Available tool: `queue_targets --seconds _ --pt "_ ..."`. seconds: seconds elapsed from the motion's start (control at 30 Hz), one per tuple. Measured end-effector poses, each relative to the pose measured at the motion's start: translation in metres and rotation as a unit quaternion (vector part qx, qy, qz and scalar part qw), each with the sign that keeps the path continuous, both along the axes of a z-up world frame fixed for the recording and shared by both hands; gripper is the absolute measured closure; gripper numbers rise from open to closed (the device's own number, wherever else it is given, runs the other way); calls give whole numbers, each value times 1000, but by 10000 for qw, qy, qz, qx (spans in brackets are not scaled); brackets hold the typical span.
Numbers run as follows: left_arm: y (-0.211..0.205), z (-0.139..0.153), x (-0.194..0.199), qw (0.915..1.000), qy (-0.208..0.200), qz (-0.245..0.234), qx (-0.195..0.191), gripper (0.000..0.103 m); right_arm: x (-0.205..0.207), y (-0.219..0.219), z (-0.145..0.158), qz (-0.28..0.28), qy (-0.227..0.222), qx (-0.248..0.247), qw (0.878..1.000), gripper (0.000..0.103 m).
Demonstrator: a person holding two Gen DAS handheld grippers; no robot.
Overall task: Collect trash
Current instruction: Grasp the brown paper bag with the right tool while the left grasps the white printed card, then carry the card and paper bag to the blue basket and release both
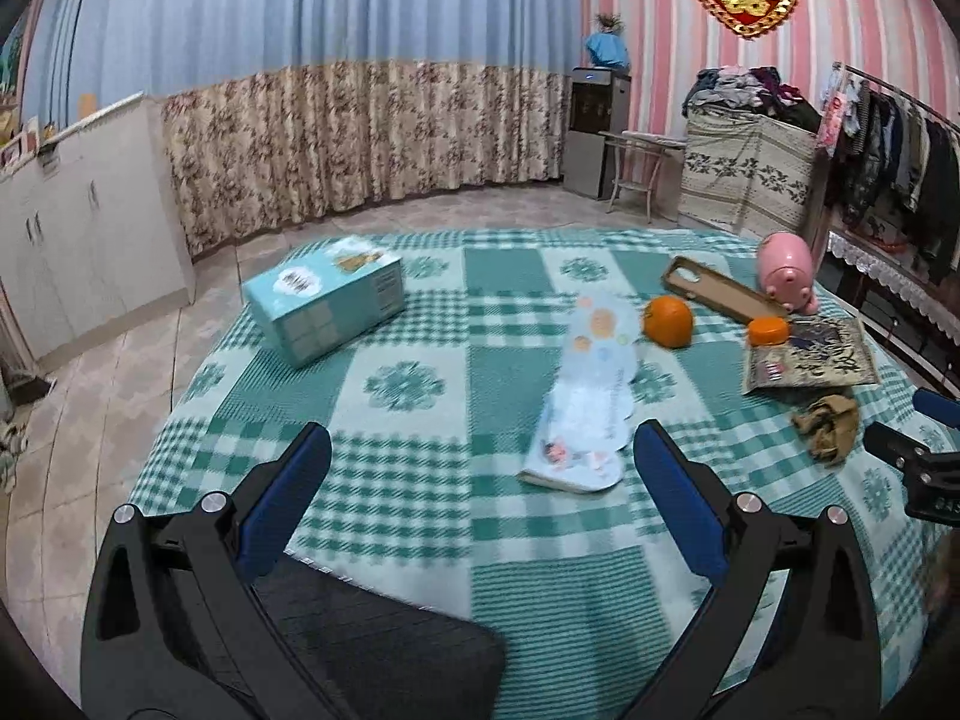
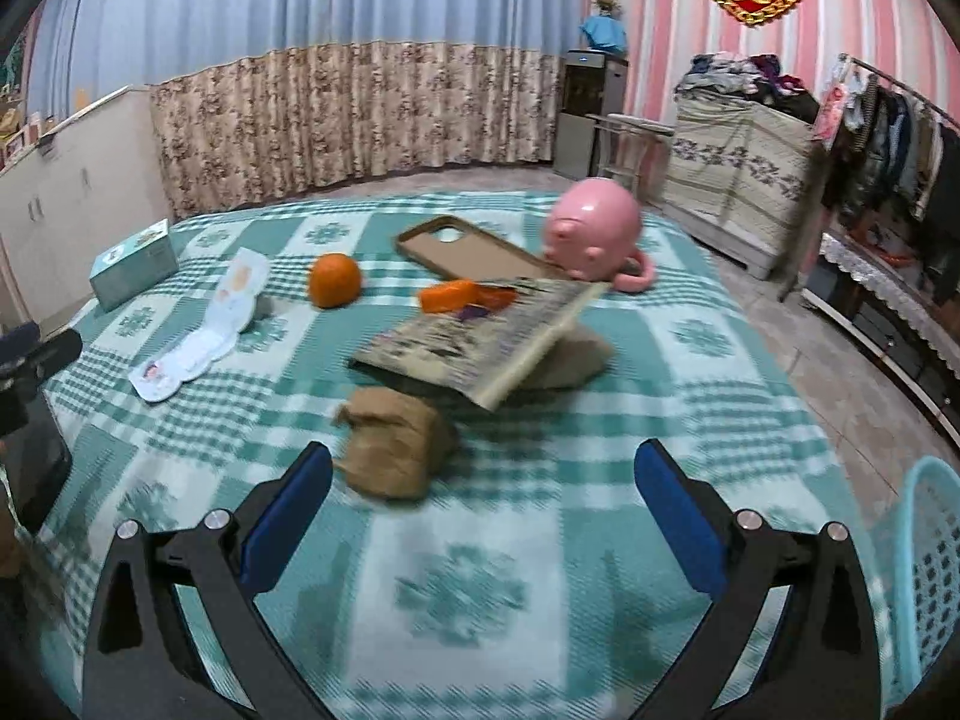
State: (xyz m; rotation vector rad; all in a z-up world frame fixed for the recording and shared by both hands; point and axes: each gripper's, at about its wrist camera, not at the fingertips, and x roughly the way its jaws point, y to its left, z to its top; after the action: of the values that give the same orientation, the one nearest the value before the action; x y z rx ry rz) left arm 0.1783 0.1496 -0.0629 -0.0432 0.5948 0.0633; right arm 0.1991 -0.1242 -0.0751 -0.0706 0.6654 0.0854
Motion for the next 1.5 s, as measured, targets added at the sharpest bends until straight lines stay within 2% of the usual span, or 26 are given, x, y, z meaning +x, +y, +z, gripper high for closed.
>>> queue_targets --seconds 0.07,0.13,0.2,0.23,0.33,0.37,0.63,0.77,0.93,1.03,1.1,1.17,1.37,1.5 --pt "8 -3 0 9999 87 68 -79 5 8 8 -3 46 41 -74 10000 5" --pt "16 -6 1 9996 186 124 -178 5 17 11 -7 116 170 25 9998 11" --pt "21 -8 2 9991 247 147 -302 5 21 12 -10 232 291 162 9992 31" --pt "22 -8 2 9989 259 154 -352 5 23 13 -12 339 367 230 9985 36" --pt "19 -9 5 9984 300 137 -451 5 22 12 -13 553 381 418 9969 59" --pt "14 -9 7 9984 333 109 -442 5 20 11 -11 574 368 440 9967 62" --pt "-41 -18 35 9973 653 -337 11 5 -1 -30 8 260 146 620 9976 62" --pt "-51 -31 57 9936 1075 -345 55 6 -8 -53 14 24 91 656 9978 62" --pt "-50 -44 73 9882 1472 -411 -91 23 -15 -81 21 -250 -8 719 9971 62" --pt "-52 -44 74 9886 1441 -434 -35 32 -20 -102 24 -465 -53 803 9957 62" --pt "-57 -44 74 9884 1431 -501 85 45 -24 -115 25 -602 -74 896 9941 62" --pt "-62 -43 73 9881 1410 -587 178 52 -28 -125 26 -700 -98 952 9929 62" --pt "-68 -37 62 9895 1301 -567 282 52 -40 -148 31 -959 -226 1054 9895 62" --pt "-73 -21 46 9928 993 -544 383 52 -51 -159 38 -1089 -358 949 9889 62"
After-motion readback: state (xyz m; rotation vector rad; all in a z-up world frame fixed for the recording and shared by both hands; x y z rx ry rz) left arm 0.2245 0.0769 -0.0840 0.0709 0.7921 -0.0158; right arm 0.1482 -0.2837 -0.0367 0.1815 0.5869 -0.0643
